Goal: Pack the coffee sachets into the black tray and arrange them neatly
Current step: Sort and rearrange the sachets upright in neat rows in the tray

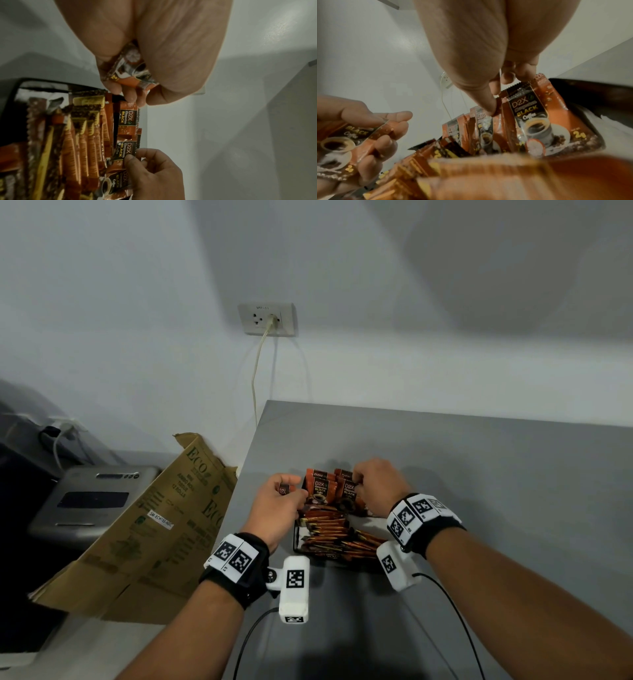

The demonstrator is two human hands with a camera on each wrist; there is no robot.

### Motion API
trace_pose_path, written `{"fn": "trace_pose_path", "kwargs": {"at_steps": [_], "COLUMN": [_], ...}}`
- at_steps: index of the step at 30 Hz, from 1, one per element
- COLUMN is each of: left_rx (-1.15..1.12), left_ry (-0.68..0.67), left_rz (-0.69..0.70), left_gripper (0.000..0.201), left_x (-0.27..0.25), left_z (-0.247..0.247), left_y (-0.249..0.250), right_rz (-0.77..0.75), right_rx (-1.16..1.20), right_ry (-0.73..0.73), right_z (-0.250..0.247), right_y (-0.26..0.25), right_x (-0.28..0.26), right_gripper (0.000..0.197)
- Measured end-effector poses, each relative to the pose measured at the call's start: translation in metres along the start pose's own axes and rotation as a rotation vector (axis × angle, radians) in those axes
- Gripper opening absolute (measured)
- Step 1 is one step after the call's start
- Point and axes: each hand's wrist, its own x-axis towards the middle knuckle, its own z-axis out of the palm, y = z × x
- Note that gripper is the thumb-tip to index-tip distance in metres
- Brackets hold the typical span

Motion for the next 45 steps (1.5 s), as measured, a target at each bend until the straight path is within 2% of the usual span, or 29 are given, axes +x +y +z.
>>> {"fn": "trace_pose_path", "kwargs": {"at_steps": [2,5,7,10,12,15,20,23,28,31,34,36,41,45], "left_rx": [-0.005,0.03,0.083,0.166,0.237,0.312,0.403,0.474,0.665,0.73,0.76,0.775,0.783,0.751], "left_ry": [-0.023,-0.048,-0.065,-0.11,-0.129,-0.15,-0.188,-0.189,-0.192,-0.23,-0.245,-0.273,-0.325,-0.348], "left_rz": [0.007,0.02,0.026,0.052,0.064,0.06,0.07,0.109,0.174,0.173,0.17,0.16,0.131,0.102], "left_gripper": [0.017,0.017,0.018,0.019,0.019,0.022,0.019,0.02,0.021,0.02,0.02,0.021,0.034,0.036], "left_x": [-0.003,-0.005,-0.004,-0.001,0.002,0.006,0.005,0.004,0.004,0.006,0.011,0.015,0.019,0.022], "left_z": [0.001,0.0,-0.002,-0.001,0.002,0.008,0.016,0.018,0.019,0.018,0.022,0.027,0.033,0.032], "left_y": [0.002,0.004,0.007,0.012,0.016,0.017,0.017,0.018,0.019,0.017,0.018,0.019,0.022,0.023], "right_rz": [-0.017,-0.016,-0.025,-0.068,-0.069,-0.061,-0.134,-0.155,-0.145,-0.169,-0.168,-0.132,-0.137,-0.132], "right_rx": [0.0,0.087,0.118,0.008,-0.056,-0.093,-0.178,-0.257,-0.28,-0.204,0.006,0.108,-0.081,-0.13], "right_ry": [0.013,0.02,-0.054,-0.2,-0.243,-0.233,-0.124,-0.136,-0.157,-0.183,-0.281,-0.296,-0.198,-0.194], "right_z": [-0.005,-0.021,-0.033,-0.04,-0.036,-0.026,-0.01,-0.002,0.006,0.0,-0.006,-0.008,-0.001,0.005], "right_y": [0.002,0.009,0.015,0.026,0.031,0.03,0.024,0.023,0.024,0.022,0.021,0.022,0.023,0.018], "right_x": [-0.002,-0.01,-0.02,-0.034,-0.041,-0.048,-0.052,-0.049,-0.048,-0.051,-0.059,-0.06,-0.05,-0.048], "right_gripper": [0.015,0.01,0.007,0.013,0.015,0.018,0.021,0.022,0.014,0.004,0.029,0.041,0.028,0.029]}}
